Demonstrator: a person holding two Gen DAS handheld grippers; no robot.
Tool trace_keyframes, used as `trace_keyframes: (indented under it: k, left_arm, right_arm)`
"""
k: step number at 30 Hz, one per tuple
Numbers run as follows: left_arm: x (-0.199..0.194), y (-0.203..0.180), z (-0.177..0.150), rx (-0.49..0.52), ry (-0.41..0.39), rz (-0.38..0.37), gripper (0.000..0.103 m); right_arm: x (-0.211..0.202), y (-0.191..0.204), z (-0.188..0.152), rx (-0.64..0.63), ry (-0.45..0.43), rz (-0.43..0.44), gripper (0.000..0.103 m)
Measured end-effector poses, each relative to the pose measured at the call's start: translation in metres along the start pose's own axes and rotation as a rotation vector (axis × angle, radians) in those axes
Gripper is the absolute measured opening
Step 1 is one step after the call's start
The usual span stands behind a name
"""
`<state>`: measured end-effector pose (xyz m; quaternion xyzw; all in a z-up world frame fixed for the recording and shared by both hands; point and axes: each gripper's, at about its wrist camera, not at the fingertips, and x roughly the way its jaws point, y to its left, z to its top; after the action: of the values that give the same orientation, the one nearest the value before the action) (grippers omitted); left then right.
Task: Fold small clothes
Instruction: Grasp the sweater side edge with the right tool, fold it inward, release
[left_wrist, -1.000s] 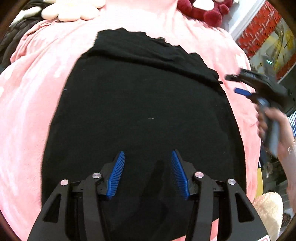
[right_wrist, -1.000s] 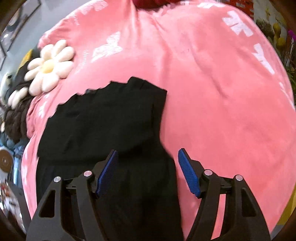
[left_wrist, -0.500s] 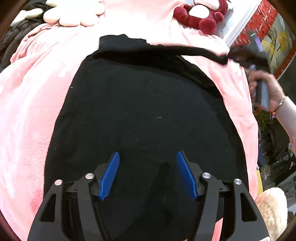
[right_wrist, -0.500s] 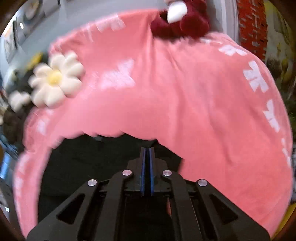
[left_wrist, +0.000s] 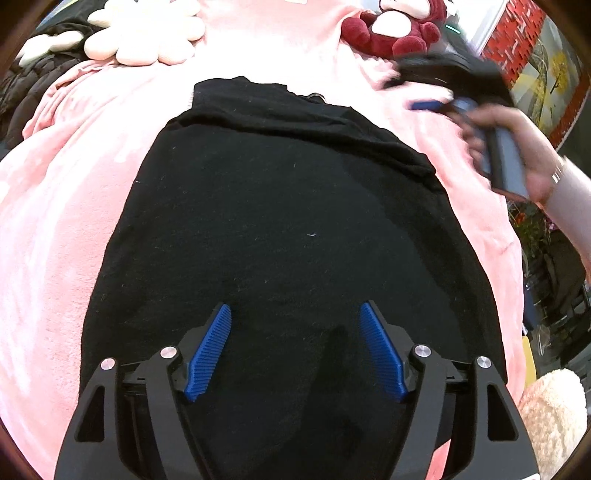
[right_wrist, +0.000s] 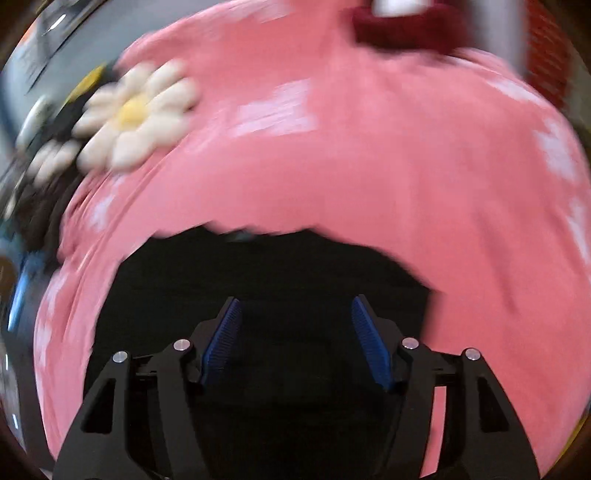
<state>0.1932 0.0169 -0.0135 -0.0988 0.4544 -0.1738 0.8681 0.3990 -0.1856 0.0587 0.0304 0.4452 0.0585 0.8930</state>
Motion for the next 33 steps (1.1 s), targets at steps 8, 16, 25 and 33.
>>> trace_keyframes:
  k: [8,16,25,33]
  left_arm:
    - [-0.002,0.008,0.004,-0.034,0.0,-0.041,0.07]
    - [0.0,0.009,0.01,-0.038,-0.014,-0.049,0.07]
    - [-0.003,0.006,0.005,-0.018,-0.016,-0.034,0.07]
    - [-0.003,0.005,0.004,-0.017,-0.028,-0.028,0.07]
  right_arm:
    - [0.093,0.078,-0.005,-0.23,0.163,-0.088,0.005]
    - [0.099,0.089,0.032,-0.234,0.062,-0.139,0.016]
    - [0.025,0.012,-0.025,-0.062,-0.018,-0.167,0.039]
    - [0.034,-0.065,-0.06,0.198,0.111,-0.04,0.039]
